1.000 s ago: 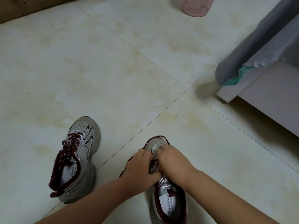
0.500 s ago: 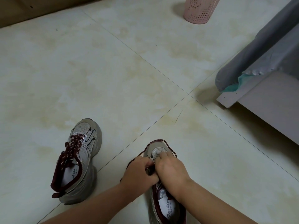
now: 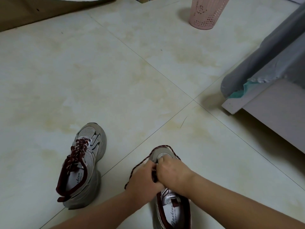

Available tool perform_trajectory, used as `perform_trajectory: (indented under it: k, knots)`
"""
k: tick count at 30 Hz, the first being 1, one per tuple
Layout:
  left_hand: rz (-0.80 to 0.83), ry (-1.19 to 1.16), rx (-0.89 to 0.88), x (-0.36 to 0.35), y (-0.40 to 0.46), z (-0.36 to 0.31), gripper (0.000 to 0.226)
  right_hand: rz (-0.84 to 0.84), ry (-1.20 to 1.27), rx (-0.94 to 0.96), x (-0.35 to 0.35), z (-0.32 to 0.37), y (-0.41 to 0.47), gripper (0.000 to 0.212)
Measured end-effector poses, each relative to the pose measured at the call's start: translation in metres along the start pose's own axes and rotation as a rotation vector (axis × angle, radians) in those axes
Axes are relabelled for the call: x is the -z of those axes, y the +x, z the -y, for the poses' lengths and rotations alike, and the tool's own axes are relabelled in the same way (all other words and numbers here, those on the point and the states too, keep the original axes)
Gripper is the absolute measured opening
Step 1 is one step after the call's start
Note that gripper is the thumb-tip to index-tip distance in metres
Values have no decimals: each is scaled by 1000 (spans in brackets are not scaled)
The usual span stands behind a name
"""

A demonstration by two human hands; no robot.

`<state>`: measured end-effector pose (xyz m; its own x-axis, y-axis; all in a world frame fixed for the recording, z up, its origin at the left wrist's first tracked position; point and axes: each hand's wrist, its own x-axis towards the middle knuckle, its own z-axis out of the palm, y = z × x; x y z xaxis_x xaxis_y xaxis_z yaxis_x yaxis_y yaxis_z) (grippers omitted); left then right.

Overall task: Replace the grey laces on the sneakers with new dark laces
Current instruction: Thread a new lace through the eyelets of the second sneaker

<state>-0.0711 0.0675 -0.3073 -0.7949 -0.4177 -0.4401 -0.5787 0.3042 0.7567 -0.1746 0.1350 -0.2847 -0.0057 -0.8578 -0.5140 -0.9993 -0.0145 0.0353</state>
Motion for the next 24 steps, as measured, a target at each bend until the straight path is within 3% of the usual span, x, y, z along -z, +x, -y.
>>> perform_trajectory:
  k: [2, 5, 9, 16, 19, 21, 24]
  knots:
    - [-14, -2, 66, -2, -2, 0, 18, 18, 97, -12, 7, -6, -6, 27]
    - [-39, 122, 122, -3, -4, -1, 13, -53, 567, -163, 13, -18, -22, 12]
    - [-50, 274, 107, 1, -4, -4, 14, -225, 1284, -332, 45, -38, -63, 37]
    - [312, 351, 94, 17, 4, -8, 38, -589, 1995, -292, 78, -52, -117, 18]
    - [469, 674, 55, 31, 14, -16, 66, -529, 1815, -391, 75, -46, -121, 20]
    - [438, 883, 49, 42, 27, -24, 77, -459, 1679, -436, 72, -44, -123, 23]
    - [253, 1045, 26, 54, 47, -37, 44, -374, 1653, -470, 72, -38, -125, 22]
